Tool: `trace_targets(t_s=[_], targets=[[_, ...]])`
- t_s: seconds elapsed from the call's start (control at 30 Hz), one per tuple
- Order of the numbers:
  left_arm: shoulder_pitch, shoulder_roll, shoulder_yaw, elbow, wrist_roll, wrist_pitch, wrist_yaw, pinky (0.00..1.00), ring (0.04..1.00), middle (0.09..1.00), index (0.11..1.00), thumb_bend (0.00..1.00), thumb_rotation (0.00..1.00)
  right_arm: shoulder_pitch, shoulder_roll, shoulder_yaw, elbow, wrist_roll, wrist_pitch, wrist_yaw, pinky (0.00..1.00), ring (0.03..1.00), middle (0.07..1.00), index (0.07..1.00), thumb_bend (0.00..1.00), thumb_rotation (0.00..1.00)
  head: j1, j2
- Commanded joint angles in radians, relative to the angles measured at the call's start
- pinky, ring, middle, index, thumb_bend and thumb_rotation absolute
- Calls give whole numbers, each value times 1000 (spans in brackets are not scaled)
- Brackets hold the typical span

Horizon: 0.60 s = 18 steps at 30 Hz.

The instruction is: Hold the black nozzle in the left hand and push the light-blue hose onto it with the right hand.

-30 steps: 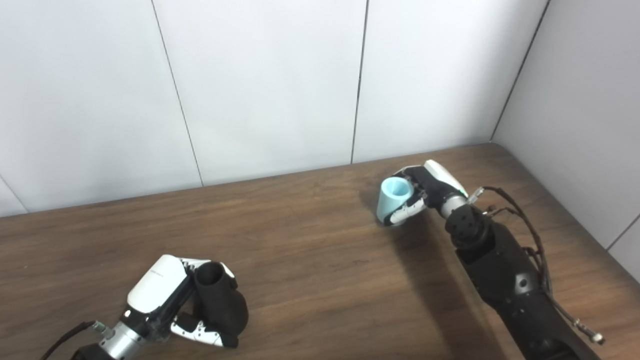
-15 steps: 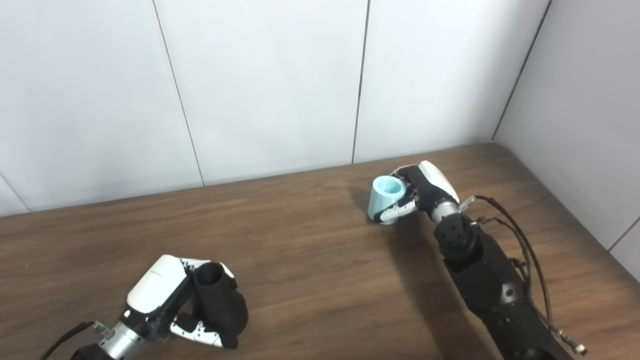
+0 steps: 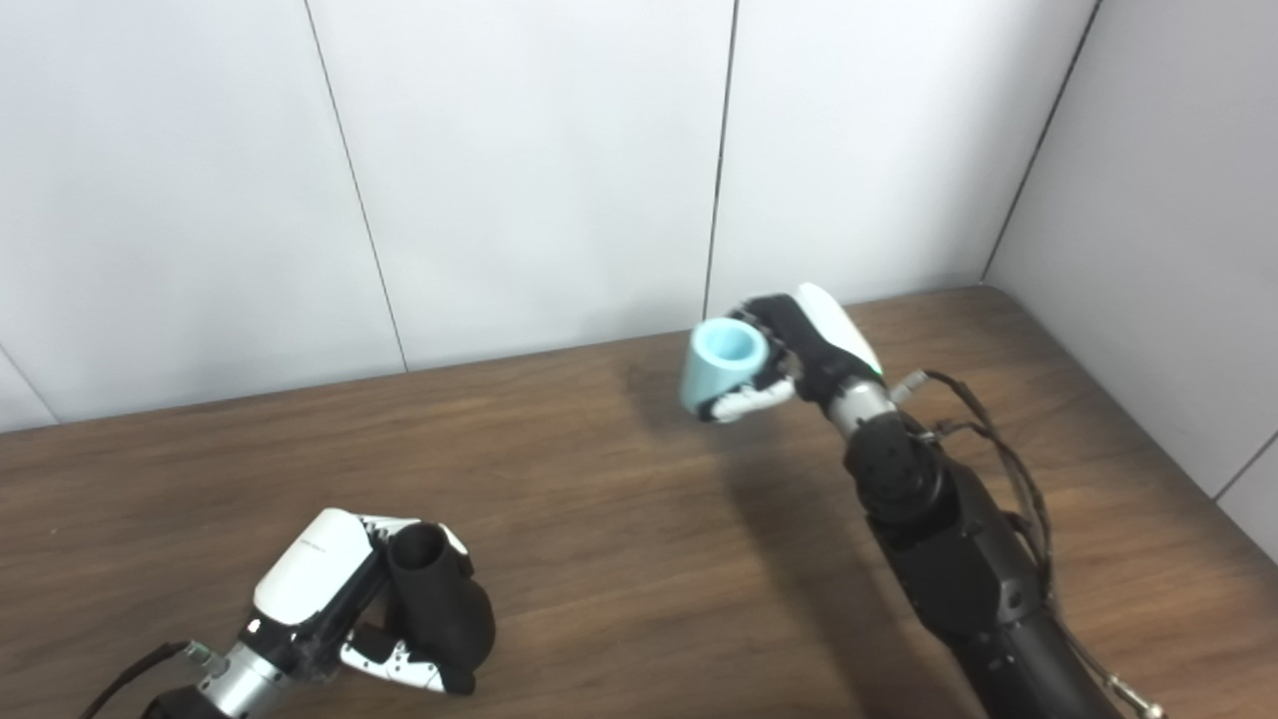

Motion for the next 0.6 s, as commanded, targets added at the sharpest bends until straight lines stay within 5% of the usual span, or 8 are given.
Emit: trace_targets(t_s=[0.0,0.2,0.57], targets=[[61,-3,-48,61,85,72,-102,301,389,473,482,528,0,-63,-6,0,-89,13,21,33,269,327,418,534,517,0,57,10],[45,-37,-59,57,89,111,-128,304,390,474,482,528,0,-110,11,41,-230,32,95,137,265,326,417,531,517,0,167,27],[16,-71,-75,79,104,136,-127,248,336,472,482,528,0,-177,70,127,-406,15,193,312,225,293,409,520,520,0,258,58]])
